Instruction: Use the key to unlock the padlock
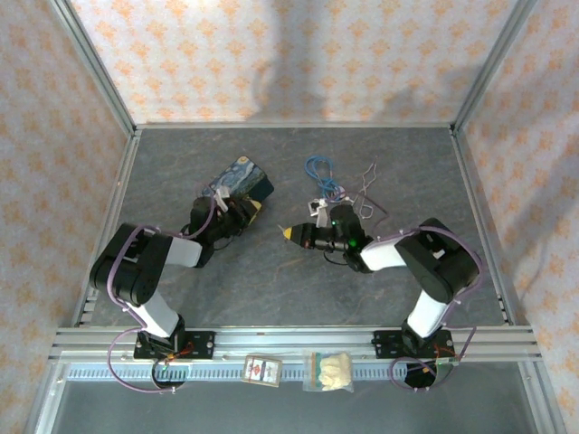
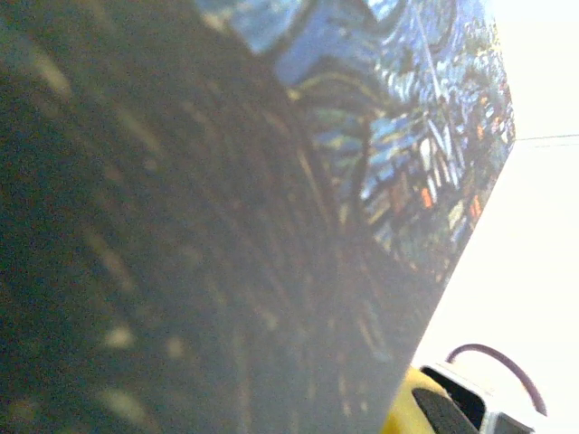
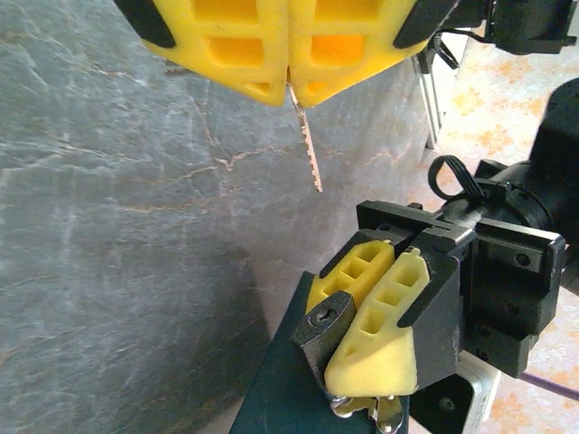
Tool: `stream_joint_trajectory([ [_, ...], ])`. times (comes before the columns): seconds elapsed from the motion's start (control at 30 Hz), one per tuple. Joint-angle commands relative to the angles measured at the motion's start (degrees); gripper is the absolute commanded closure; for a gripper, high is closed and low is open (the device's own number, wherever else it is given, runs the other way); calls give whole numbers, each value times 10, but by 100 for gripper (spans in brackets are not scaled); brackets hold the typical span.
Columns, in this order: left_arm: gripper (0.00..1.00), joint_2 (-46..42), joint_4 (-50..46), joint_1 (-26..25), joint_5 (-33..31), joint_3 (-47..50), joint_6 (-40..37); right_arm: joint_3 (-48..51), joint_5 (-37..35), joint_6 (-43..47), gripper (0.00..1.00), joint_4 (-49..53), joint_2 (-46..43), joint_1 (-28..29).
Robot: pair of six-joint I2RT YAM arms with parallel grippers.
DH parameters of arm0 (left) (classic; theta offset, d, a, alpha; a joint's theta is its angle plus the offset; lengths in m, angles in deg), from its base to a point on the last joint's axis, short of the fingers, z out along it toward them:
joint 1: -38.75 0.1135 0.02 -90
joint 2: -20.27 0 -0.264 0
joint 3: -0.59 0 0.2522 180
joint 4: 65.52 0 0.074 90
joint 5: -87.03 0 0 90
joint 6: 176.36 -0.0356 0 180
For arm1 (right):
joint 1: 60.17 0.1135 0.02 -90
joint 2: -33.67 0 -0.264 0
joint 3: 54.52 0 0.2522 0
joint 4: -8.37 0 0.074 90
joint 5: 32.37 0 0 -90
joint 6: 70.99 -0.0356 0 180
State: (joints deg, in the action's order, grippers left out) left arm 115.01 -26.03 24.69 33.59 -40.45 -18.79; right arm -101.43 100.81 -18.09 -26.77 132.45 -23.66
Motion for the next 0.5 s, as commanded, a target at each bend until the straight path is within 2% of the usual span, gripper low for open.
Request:
stream_joint_trajectory([
  [0.0, 100, 17, 136, -9, 26, 10, 69, -12, 20, -43, 100, -89, 18, 4],
  [0.47, 100, 29, 144, -26, 19, 4, 61, -44, 47, -74, 100, -163, 64, 4],
])
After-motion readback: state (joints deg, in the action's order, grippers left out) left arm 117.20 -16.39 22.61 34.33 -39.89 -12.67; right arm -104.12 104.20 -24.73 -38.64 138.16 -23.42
